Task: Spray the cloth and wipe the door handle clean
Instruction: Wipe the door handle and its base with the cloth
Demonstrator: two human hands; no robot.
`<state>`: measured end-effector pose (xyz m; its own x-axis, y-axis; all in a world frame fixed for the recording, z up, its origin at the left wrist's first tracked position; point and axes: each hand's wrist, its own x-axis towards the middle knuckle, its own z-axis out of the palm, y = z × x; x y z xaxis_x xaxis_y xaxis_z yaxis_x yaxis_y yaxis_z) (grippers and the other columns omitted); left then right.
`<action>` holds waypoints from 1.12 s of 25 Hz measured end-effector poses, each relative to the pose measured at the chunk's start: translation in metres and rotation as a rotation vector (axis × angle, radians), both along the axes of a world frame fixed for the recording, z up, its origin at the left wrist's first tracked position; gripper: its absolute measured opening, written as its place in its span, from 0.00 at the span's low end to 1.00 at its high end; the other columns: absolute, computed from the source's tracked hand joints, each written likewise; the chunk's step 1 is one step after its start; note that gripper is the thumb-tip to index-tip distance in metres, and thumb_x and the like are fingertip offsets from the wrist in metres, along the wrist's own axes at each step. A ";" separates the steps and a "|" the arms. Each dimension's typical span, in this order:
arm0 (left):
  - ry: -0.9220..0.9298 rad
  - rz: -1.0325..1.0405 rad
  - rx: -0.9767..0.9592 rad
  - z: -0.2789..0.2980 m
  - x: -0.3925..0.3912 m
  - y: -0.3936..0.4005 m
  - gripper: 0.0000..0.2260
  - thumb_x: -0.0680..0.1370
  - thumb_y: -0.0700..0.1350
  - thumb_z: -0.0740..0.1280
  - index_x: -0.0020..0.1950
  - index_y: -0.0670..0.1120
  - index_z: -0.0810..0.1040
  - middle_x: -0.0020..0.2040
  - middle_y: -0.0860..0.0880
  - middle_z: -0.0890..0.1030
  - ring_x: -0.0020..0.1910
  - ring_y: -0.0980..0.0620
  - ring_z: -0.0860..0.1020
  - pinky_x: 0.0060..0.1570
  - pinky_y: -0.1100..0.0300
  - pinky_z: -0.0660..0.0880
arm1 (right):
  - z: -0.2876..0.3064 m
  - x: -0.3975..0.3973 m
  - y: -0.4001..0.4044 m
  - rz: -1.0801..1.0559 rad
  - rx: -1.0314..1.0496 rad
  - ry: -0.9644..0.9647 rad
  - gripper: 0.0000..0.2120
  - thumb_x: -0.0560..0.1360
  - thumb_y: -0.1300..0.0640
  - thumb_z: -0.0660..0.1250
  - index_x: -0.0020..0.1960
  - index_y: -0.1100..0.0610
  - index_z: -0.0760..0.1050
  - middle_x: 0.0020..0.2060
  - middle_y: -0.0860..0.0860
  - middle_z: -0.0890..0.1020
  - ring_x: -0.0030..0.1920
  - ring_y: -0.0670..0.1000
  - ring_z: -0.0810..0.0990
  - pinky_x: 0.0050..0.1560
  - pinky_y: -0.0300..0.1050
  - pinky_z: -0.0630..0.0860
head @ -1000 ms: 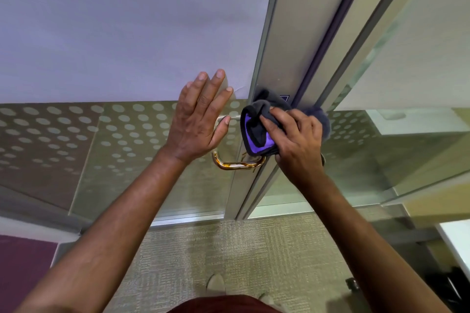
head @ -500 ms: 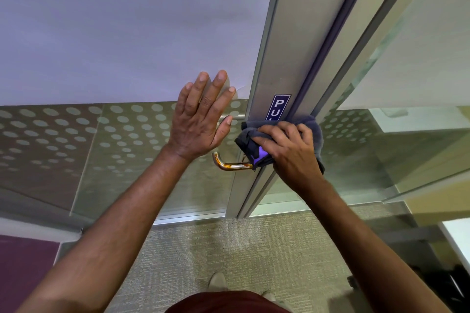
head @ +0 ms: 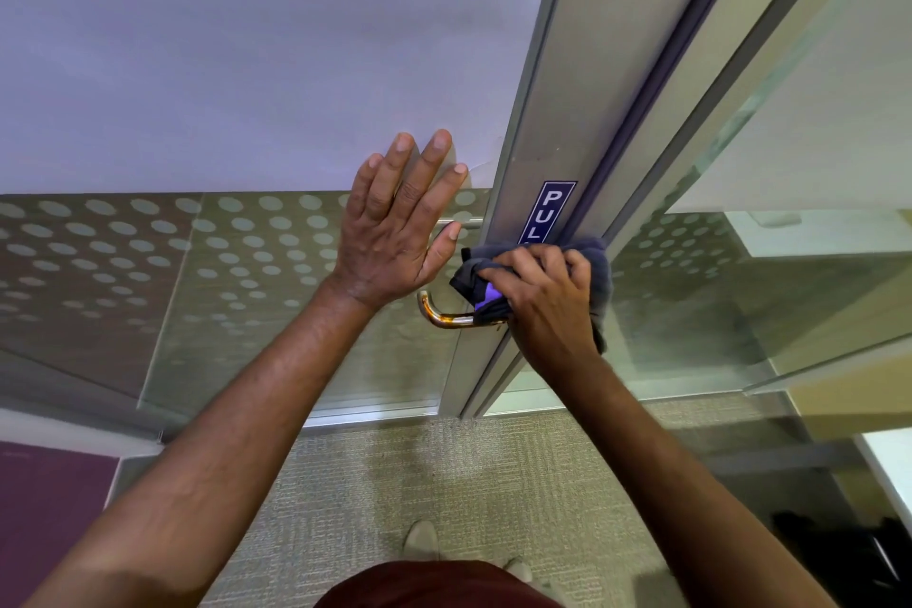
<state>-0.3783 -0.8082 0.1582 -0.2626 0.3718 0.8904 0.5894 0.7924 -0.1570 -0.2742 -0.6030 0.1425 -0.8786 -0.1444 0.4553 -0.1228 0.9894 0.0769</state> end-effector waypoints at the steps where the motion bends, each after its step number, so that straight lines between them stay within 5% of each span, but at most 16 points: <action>1: -0.003 -0.001 -0.001 0.001 0.000 0.000 0.26 0.86 0.55 0.58 0.82 0.46 0.65 0.88 0.50 0.46 0.87 0.48 0.43 0.85 0.49 0.45 | 0.005 -0.001 -0.002 0.007 -0.023 -0.019 0.15 0.80 0.54 0.60 0.61 0.43 0.81 0.55 0.41 0.81 0.58 0.53 0.76 0.60 0.53 0.62; 3: -0.011 -0.005 0.003 0.003 0.001 -0.001 0.26 0.86 0.54 0.58 0.82 0.46 0.65 0.88 0.50 0.45 0.87 0.48 0.42 0.85 0.49 0.44 | 0.017 0.000 -0.002 0.069 -0.007 -0.091 0.18 0.80 0.55 0.57 0.60 0.43 0.82 0.55 0.41 0.82 0.56 0.52 0.76 0.57 0.50 0.62; 6: -0.009 -0.003 -0.003 0.004 0.002 0.000 0.26 0.85 0.54 0.58 0.82 0.46 0.65 0.88 0.50 0.44 0.87 0.48 0.42 0.85 0.49 0.44 | 0.038 0.010 0.009 0.116 -0.043 -0.218 0.17 0.76 0.56 0.67 0.61 0.39 0.82 0.58 0.39 0.82 0.58 0.51 0.76 0.55 0.51 0.61; 9: 0.004 0.004 0.002 0.003 0.001 0.000 0.26 0.85 0.54 0.59 0.81 0.46 0.66 0.88 0.49 0.45 0.87 0.47 0.43 0.85 0.49 0.45 | 0.056 0.027 0.026 0.055 -0.146 -0.076 0.24 0.68 0.57 0.70 0.60 0.37 0.80 0.58 0.37 0.81 0.58 0.50 0.75 0.52 0.48 0.58; 13: 0.016 -0.007 0.010 0.001 -0.001 0.002 0.25 0.86 0.55 0.57 0.81 0.46 0.66 0.88 0.49 0.46 0.87 0.47 0.44 0.85 0.49 0.45 | 0.057 0.019 0.030 -0.170 -0.153 0.183 0.24 0.72 0.53 0.63 0.67 0.41 0.77 0.63 0.43 0.80 0.61 0.54 0.73 0.57 0.53 0.62; 17: 0.033 -0.002 0.007 0.001 -0.001 0.001 0.25 0.86 0.55 0.56 0.81 0.46 0.67 0.88 0.49 0.47 0.87 0.47 0.44 0.85 0.49 0.45 | 0.022 0.008 0.013 -0.153 -0.093 0.115 0.21 0.75 0.51 0.65 0.68 0.44 0.77 0.60 0.48 0.82 0.63 0.56 0.70 0.60 0.55 0.63; 24: 0.055 -0.004 0.007 0.001 -0.002 0.001 0.25 0.86 0.56 0.56 0.80 0.46 0.68 0.88 0.49 0.47 0.87 0.47 0.45 0.85 0.49 0.45 | 0.011 -0.003 -0.012 -0.010 -0.027 -0.083 0.15 0.75 0.50 0.69 0.61 0.40 0.79 0.55 0.41 0.81 0.58 0.52 0.75 0.55 0.53 0.63; 28: 0.054 0.000 0.002 0.000 -0.002 0.001 0.25 0.86 0.56 0.56 0.81 0.46 0.67 0.88 0.49 0.47 0.87 0.46 0.45 0.86 0.49 0.44 | 0.021 0.013 0.016 -0.053 -0.128 0.111 0.20 0.73 0.52 0.64 0.64 0.40 0.78 0.59 0.42 0.79 0.60 0.55 0.73 0.56 0.54 0.63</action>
<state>-0.3803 -0.8069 0.1580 -0.2137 0.3704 0.9039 0.5804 0.7924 -0.1876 -0.2611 -0.5873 0.1636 -0.8269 -0.0341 0.5614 -0.0680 0.9969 -0.0396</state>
